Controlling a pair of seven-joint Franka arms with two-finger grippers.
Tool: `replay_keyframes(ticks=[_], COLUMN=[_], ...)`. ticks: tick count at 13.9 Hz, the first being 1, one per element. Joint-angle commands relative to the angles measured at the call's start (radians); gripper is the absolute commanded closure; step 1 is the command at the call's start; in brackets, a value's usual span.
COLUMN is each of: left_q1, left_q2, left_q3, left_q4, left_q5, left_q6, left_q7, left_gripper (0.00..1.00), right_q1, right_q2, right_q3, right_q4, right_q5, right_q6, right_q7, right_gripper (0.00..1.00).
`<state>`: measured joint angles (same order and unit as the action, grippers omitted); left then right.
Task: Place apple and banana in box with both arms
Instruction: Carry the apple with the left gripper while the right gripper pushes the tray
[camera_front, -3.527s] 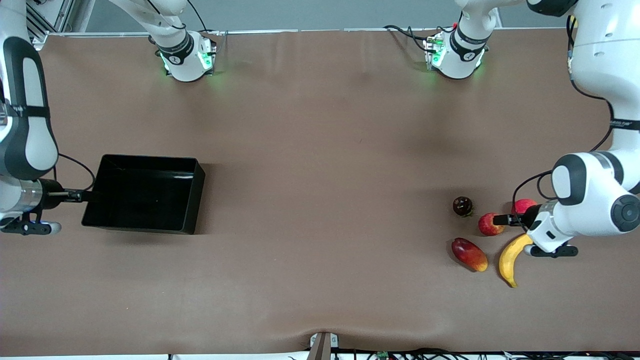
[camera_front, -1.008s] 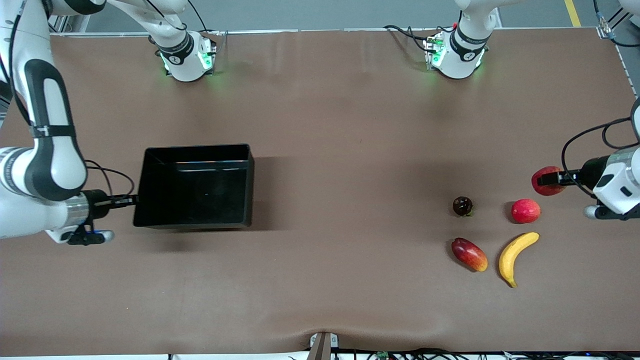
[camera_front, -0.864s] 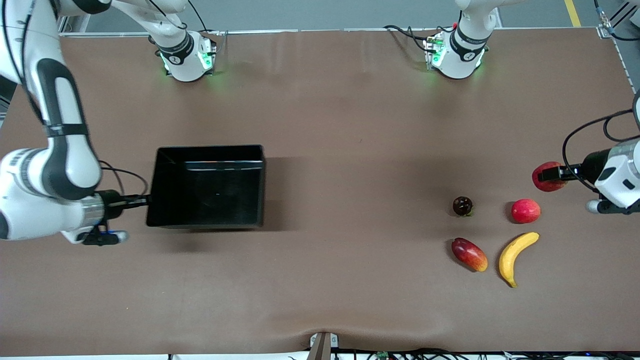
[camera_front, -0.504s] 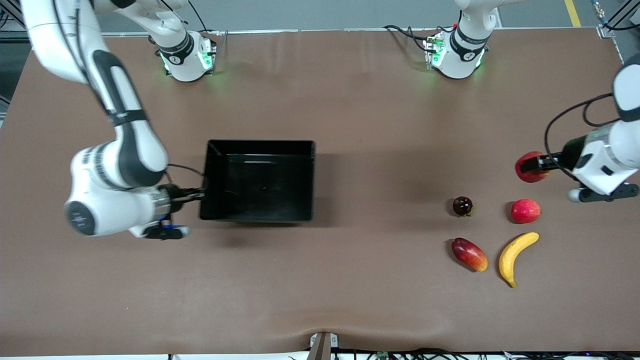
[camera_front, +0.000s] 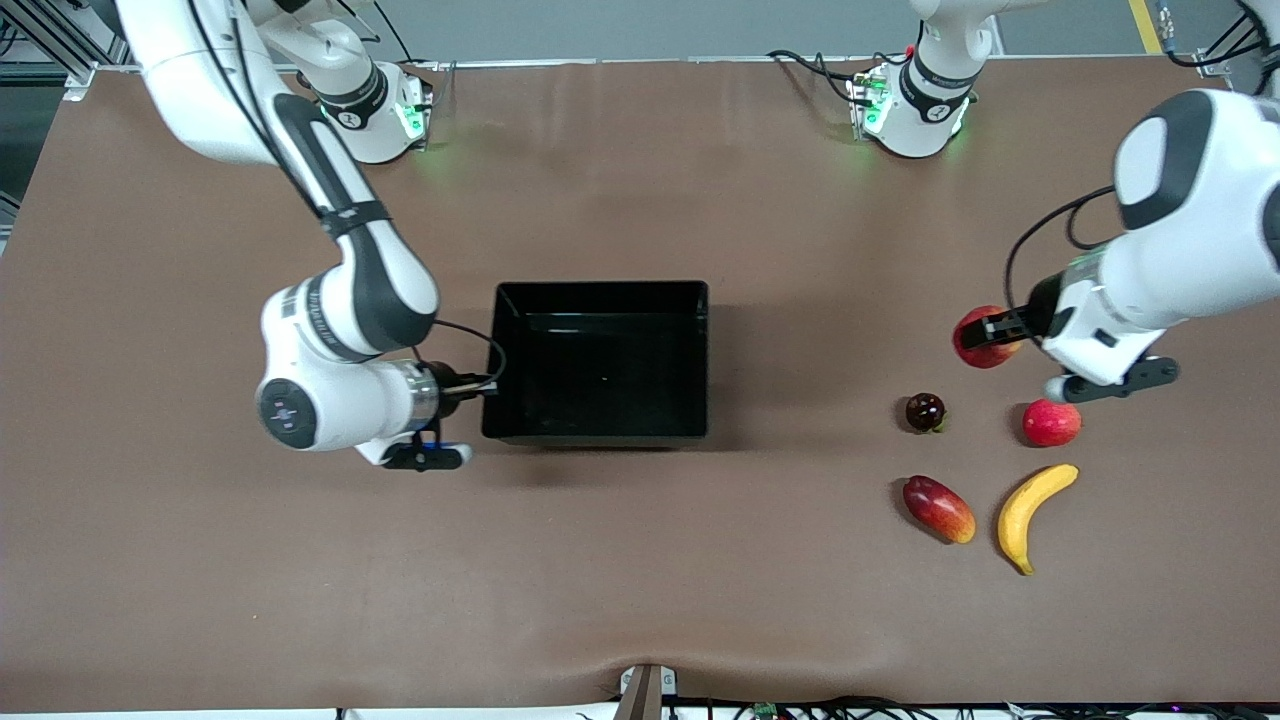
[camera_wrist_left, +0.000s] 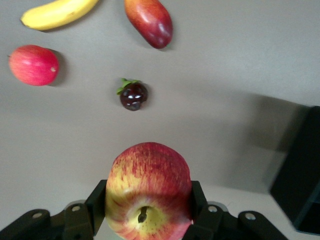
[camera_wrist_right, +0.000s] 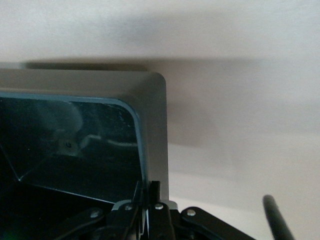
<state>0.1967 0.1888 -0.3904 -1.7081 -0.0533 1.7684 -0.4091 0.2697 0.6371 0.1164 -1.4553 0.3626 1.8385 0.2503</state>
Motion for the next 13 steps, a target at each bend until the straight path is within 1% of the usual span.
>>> replay_keyframes(ticks=[1,3,4,6,7,8,9,11,12,13], left_q1=[0.003,0.003,0.003,-0.028,-0.057,-0.087,-0.111,-0.161,-0.204,-0.236], left_q2=[-0.019,0.000,0.015,0.040,0.046,0.050,0.061,0.101,0.116,0.144], left_q3=[-0.066,-0.117,-0.142,-0.168,-0.168,-0.168,-0.168,-0.171,-0.168,-0.166], left_q4=[-0.109,-0.180,-0.206,-0.220,-0.234,-0.255,-0.278,-0.282,-0.272,-0.262], left_q5=[0.018,0.014,0.013,0.013,0.013,0.013,0.013,0.013,0.013,0.018], left_q6=[0.118,0.239,0.291,0.328,0.354,0.396,0.443,0.503,0.528,0.545], left_q7=[-0.113,-0.209,-0.252,-0.313,-0.353,-0.387,-0.420,-0.511,-0.560,-0.595], left_gripper=[1.00,1.00,1.00,1.00,1.00,1.00,1.00,1.00,1.00,1.00], right_q1=[0.092,0.134,0.144,0.164,0.164,0.164,0.164,0.166,0.160,0.152], right_q2=[0.027,0.062,0.078,0.095,0.101,0.102,0.098,0.084,0.070,0.047], right_q3=[-0.011,-0.011,-0.011,-0.011,-0.011,-0.011,-0.012,-0.014,-0.014,-0.015], right_q4=[0.006,0.006,0.006,0.006,0.006,0.006,0.007,0.012,0.012,0.015], right_q5=[0.038,0.036,0.038,0.036,0.036,0.036,0.021,0.021,0.021,0.021], right_q6=[0.085,0.163,0.182,0.212,0.214,0.214,0.214,0.202,0.196,0.159], right_q7=[0.073,0.102,0.104,0.109,0.113,0.118,0.115,0.112,0.110,0.112], right_gripper=[1.00,1.00,1.00,1.00,0.82,0.26,0.00,0.00,0.00,0.00])
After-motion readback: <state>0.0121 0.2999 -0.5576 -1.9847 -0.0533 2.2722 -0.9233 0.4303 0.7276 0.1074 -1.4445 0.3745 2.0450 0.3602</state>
